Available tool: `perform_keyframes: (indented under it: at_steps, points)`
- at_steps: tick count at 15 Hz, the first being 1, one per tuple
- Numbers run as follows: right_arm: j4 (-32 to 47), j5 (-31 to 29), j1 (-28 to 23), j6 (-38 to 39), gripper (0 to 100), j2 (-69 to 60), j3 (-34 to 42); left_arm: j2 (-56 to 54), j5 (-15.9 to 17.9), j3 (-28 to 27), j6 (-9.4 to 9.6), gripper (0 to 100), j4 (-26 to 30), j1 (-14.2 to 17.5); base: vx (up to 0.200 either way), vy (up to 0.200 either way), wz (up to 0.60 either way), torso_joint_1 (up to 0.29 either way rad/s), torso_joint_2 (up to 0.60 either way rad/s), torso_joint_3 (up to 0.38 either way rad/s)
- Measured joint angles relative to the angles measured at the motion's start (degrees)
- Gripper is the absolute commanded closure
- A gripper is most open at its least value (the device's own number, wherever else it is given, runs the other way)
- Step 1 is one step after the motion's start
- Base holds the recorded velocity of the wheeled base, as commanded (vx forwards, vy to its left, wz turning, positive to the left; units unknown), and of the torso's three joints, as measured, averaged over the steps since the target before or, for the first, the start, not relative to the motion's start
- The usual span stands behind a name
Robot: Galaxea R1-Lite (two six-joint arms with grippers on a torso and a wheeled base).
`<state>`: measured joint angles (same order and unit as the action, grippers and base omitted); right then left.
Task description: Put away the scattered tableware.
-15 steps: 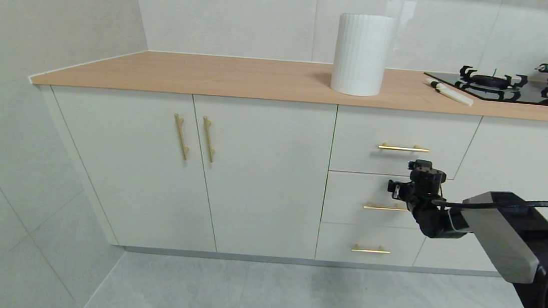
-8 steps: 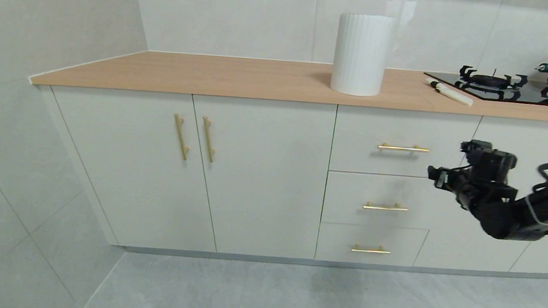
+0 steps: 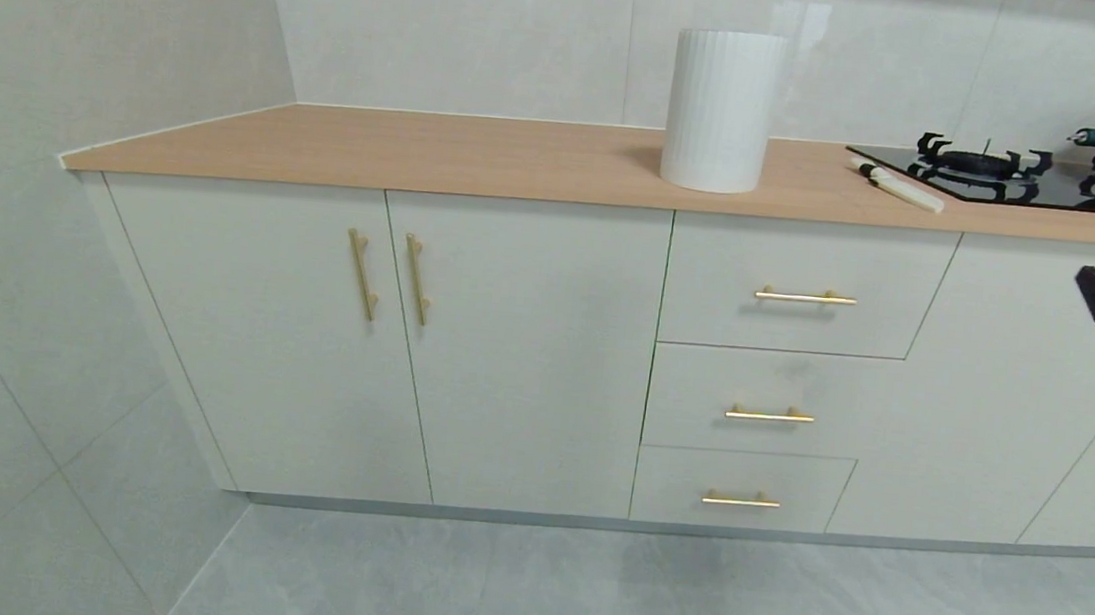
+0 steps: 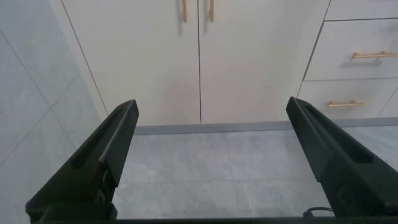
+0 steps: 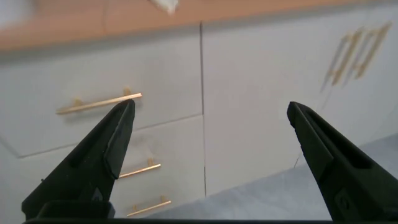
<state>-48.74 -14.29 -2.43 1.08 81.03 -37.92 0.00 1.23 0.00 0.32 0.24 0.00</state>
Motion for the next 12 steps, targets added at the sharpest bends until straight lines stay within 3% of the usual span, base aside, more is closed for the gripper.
perform_keyframes:
  at_steps: [5, 7, 10, 12]
  points:
    - [5.88, 3.29, 0.87, -1.44, 0, -28.26, 19.99, 0.00, -0.01, 0.00, 0.01, 0, 0.02, 0.00, 0.000, 0.000, 0.00, 0.000, 0.00, 0.000]
    - [15.65, 4.06, 1.05, -2.58, 0, -40.30, 23.16, 0.00, -0.01, 0.00, 0.01, 0, 0.00, 0.00, 0.000, 0.000, 0.00, 0.000, 0.00, 0.000]
    - [39.14, 6.38, 1.33, -3.93, 0, -59.56, 23.56, 0.00, -0.01, 0.00, 0.00, 0, 0.02, 0.00, 0.000, 0.000, 0.00, 0.000, 0.00, 0.000]
    - [48.81, 7.20, 1.58, -4.32, 0, -70.06, 23.21, 0.00, -0.01, 0.00, 0.00, 0, 0.00, 0.00, 0.000, 0.000, 0.00, 0.000, 0.00, 0.000]
